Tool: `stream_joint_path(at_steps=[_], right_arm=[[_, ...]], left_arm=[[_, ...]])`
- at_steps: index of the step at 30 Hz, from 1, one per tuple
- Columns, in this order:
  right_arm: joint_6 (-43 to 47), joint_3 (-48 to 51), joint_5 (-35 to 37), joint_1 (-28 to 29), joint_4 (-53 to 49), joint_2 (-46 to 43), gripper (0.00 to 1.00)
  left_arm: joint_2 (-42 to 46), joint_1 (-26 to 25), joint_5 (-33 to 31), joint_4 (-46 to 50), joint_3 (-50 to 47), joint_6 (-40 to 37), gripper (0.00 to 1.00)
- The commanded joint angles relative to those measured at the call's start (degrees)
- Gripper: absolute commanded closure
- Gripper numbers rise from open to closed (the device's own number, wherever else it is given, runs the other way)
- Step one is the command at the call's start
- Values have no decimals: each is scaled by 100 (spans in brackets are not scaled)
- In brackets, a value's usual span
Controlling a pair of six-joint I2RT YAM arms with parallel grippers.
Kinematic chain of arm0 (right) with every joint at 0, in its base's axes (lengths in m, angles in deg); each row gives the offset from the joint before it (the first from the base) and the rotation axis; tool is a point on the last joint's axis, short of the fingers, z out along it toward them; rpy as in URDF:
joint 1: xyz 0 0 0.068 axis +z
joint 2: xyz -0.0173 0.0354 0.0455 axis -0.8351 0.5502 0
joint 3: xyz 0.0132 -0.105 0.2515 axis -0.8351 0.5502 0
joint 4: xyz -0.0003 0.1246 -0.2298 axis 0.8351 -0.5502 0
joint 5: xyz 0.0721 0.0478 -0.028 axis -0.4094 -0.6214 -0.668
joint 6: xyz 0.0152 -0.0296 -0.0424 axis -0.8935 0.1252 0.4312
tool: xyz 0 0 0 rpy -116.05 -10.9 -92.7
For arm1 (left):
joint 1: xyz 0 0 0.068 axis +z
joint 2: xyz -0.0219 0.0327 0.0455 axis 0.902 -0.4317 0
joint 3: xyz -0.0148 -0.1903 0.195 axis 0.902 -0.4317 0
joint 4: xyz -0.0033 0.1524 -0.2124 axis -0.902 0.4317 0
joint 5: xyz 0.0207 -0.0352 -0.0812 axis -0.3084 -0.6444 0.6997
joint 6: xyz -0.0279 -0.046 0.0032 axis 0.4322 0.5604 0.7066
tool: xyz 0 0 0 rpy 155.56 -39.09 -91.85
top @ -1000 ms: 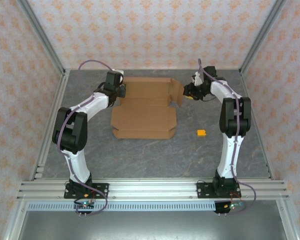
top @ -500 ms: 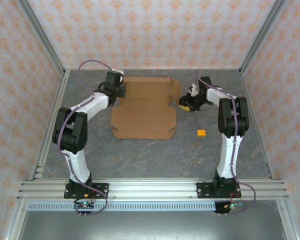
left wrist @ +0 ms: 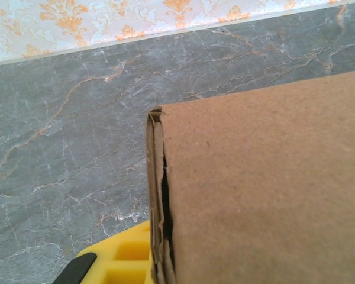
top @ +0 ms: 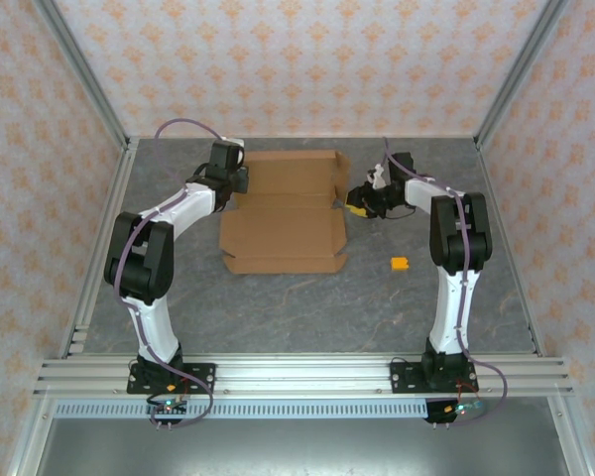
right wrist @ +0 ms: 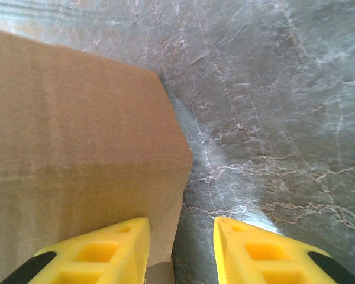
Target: Fold the paper box
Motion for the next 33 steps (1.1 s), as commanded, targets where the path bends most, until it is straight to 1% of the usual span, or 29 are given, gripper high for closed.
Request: stream_joint_path(at_steps=[1,6,8,11,15,17,24,28,33], right_arm=[[-249,61,-347,77,491,-343,65],[97,-39,-347,190,283,-305,65],[218,-49,-295,200,253,-305,62],[498,-99,147,200,80,-364,60],[939,-242,739,197,-183,-436,56],[1168,-339,864,200,-230,-428,55],[2070,-812,530,217,-301,-337,53],[2589,-1239,227,235,-576,-129,50],[2884,-1465,-76,270,-581,71,46]], left_arm=[[-199,-106,-51,161,132,-191,100],[-213,-114,-6,175,150,-198,100],[-224,-116,3,191,157,-206,100],[-230,-115,1,194,158,-216,100],[-222,-115,9,210,163,-230,100],[-233,-117,8,202,165,-239,100],[-234,-116,35,217,175,-258,100],[-243,-115,89,224,183,-258,100],[-273,-115,128,245,209,-270,100]])
